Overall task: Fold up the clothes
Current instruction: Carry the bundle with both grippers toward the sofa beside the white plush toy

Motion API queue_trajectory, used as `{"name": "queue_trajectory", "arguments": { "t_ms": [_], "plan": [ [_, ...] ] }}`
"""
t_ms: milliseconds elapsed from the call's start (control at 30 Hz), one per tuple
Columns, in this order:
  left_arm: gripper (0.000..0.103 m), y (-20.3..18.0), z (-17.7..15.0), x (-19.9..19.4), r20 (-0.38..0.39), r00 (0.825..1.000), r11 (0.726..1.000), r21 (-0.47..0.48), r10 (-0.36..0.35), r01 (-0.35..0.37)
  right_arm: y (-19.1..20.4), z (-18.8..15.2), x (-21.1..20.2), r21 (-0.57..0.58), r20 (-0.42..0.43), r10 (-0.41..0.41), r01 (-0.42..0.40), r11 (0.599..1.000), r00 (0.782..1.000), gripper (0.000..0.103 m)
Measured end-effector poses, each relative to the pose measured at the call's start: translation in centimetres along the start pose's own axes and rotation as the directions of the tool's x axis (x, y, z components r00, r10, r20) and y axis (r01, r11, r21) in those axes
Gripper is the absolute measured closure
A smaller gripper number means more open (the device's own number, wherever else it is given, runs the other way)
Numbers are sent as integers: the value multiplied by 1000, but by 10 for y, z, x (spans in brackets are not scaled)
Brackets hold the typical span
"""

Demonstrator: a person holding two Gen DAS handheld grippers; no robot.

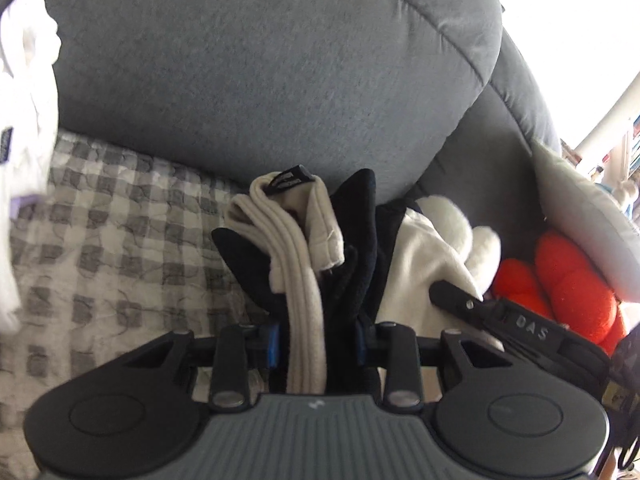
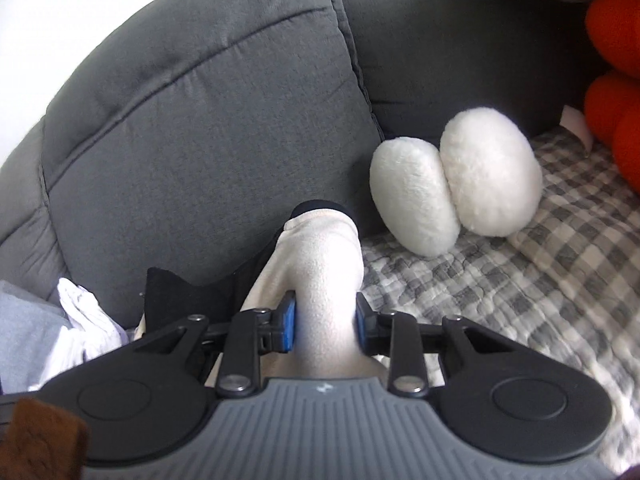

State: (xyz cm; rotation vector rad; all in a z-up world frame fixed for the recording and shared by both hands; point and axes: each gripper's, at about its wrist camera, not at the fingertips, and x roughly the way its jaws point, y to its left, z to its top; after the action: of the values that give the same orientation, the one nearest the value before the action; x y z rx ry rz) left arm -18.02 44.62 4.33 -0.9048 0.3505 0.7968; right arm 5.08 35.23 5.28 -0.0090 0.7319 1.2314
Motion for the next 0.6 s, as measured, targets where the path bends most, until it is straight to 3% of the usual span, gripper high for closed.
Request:
{"name": "queue_trajectory", "arguments": {
  "t_ms": [167,333,400,500,600],
  "plan": [
    [67,10,-5,18,-24,999,1000,-20,23,-24,-20,-10,16,31,-44,-21,22,999,999,71],
    [65,13,-7,15,-9,1000,1000,-13,12,-13,-22,-11,17,40,-28,-11,12,999,1000,71],
    [61,17,-5,14,-15,1000,1000,-29,10,-11,-23,-14,16,66,-26,-17,19,998,1000,69],
    [54,20,3,10,-20,999,997,-73,27,-29,-29,-17,8,118,-19,-26,28,993,999,57],
    [50,11,10,-8,36,998,999,-29,43,-42,-35,-15,-5,148,15,-71,68,987,997,55]
  ]
}}
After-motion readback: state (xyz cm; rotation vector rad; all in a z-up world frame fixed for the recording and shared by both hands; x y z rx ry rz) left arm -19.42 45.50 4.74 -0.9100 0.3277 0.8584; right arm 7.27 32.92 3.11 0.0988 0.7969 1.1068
